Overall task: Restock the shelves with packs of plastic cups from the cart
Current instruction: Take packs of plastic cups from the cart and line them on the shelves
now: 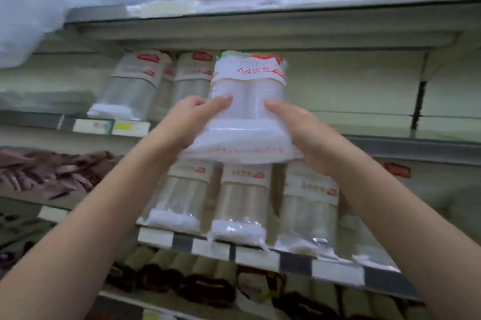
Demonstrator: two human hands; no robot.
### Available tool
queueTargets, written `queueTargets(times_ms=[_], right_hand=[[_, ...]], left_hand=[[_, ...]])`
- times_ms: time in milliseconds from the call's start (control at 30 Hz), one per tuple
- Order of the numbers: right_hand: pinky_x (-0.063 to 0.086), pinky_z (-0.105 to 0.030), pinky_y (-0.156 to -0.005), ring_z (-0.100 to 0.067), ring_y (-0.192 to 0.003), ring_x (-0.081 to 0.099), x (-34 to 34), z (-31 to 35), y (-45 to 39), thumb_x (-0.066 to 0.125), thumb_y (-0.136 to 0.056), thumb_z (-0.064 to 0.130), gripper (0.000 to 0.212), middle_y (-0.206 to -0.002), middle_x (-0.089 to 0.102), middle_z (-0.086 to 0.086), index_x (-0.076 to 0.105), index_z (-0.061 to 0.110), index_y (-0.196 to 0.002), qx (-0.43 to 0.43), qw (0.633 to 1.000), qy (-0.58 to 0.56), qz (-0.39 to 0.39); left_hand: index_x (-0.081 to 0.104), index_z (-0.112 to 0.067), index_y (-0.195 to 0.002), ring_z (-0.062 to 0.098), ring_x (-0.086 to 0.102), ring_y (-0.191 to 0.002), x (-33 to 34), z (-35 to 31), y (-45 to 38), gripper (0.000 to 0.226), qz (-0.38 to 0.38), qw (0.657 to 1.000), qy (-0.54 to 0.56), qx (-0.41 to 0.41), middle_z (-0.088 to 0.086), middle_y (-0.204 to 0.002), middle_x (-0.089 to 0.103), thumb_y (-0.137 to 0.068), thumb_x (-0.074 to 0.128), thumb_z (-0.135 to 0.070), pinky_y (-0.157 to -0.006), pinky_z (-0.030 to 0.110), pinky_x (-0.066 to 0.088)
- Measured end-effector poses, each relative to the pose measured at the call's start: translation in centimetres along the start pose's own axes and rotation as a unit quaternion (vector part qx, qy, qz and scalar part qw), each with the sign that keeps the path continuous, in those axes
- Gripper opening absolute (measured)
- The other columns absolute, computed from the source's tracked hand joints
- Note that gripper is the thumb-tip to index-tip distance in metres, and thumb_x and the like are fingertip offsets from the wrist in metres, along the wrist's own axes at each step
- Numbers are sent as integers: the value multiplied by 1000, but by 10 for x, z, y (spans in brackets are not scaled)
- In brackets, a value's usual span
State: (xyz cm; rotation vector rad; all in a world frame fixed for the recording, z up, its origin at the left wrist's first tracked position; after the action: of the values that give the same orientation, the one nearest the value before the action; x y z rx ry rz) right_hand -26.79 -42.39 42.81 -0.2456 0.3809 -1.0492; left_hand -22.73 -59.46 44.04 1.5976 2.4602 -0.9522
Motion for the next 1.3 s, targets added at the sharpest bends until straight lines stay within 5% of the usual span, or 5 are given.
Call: queueTargets(times_ms=[167, 300, 767, 1000, 1300], right_hand=[[49, -39, -76, -28, -85, 62, 58, 14, -91, 57, -88, 35, 36, -88, 65, -13, 61, 4, -106, 39, 999, 8, 5], [54, -41, -92, -26, -100, 68, 88, 9, -142, 61, -88, 35, 49, -111, 69, -14, 53, 1, -123, 65, 997, 44, 18], [51, -44, -95, -27, -103, 61, 126, -30, -179, 62, -86, 39, 57, -114, 60, -10, 43, 1, -124, 67, 983, 169, -18], [46, -19, -80, -15, -108, 53, 92, 3, -96, 58, -90, 27, 54, -126, 49, -3, 36, 15, -138, -113, 958, 239, -112], [45, -2, -73, 0, -99, 58, -47, -173, 134, 61, -87, 14, 48, -128, 53, 0, 46, 21, -132, 94, 957, 237, -137]], left_hand=[[65, -14, -111, 17, 58, -100, -66, 26, -61, 62, 54, 998, -26, -31, 0, -108, 65, -67, 68, -57, -97, 36, 43], [57, -5, -107, 17, 51, -84, -100, 54, -100, 63, 56, 997, -14, -46, 7, -100, 56, -63, 74, -46, -73, 29, 38], [42, 1, -129, 34, 44, -123, -95, 100, -122, 37, -72, 981, -179, -24, 20, -135, 46, -98, 42, -19, -94, 35, 37], [42, -1, -136, 27, 50, -123, -72, 43, -53, 51, -228, 935, -173, 210, 16, -131, 55, -88, 53, -15, -103, 40, 41], [61, -9, -120, -2, 58, -94, 154, 78, 105, 45, 7, 985, -3, 175, -7, -103, 63, -77, 60, -23, -80, 10, 47]])
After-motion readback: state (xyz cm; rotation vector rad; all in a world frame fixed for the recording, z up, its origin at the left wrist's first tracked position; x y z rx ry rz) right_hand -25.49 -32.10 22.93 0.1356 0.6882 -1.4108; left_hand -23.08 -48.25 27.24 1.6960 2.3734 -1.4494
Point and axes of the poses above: each hand's wrist, its own y-axis away from the middle knuckle, its own x-axis out of the palm, z = x × y, the point moved 8 cm from there along -y, towards the middle knuckle
